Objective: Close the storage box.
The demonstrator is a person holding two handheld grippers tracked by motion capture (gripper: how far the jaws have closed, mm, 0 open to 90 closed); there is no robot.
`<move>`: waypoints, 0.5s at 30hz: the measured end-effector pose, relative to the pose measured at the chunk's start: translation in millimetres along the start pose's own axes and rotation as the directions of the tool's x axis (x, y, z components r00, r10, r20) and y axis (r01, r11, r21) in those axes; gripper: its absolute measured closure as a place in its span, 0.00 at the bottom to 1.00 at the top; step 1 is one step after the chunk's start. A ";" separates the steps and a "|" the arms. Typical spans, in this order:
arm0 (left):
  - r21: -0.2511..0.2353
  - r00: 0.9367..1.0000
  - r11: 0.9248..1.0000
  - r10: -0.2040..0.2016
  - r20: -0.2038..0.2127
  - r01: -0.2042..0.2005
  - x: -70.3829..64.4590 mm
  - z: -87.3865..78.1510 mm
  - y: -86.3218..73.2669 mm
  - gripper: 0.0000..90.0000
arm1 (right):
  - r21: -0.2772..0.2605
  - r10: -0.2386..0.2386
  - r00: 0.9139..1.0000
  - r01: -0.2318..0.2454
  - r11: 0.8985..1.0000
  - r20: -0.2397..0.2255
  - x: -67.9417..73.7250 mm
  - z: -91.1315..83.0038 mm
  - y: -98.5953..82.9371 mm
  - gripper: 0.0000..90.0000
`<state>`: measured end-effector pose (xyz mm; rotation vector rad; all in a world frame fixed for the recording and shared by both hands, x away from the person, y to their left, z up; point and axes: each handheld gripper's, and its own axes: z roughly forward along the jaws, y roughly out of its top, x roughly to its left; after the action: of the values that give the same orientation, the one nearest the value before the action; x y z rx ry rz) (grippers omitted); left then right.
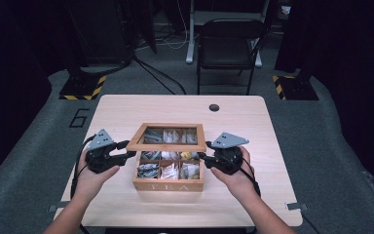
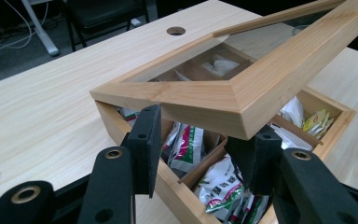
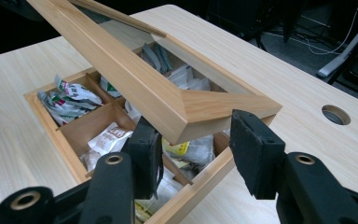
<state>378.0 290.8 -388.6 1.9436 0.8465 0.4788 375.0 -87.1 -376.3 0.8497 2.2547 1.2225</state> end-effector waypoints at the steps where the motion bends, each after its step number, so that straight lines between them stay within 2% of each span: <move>1: -0.002 1.000 1.000 0.000 0.002 0.000 0.1 0.3 -1.1 0.62 | -0.004 0.010 1.000 -0.010 1.000 -0.001 1.4 -1.0 -1.1 0.59; 9: -0.008 1.000 1.000 -0.014 0.005 0.014 -3.0 0.8 -9.1 0.62 | -0.010 0.020 1.000 -0.020 1.000 -0.013 4.5 -2.0 -9.2 0.59; 15: -0.016 0.999 0.999 -0.029 0.032 0.029 -4.9 -2.4 -15.0 0.59 | -0.016 0.004 1.000 -0.004 1.000 0.000 8.2 -1.1 -15.0 0.59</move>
<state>367.7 293.7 -400.4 1.9165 0.8468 0.4354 363.8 -88.5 -389.2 0.8493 2.2412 1.2402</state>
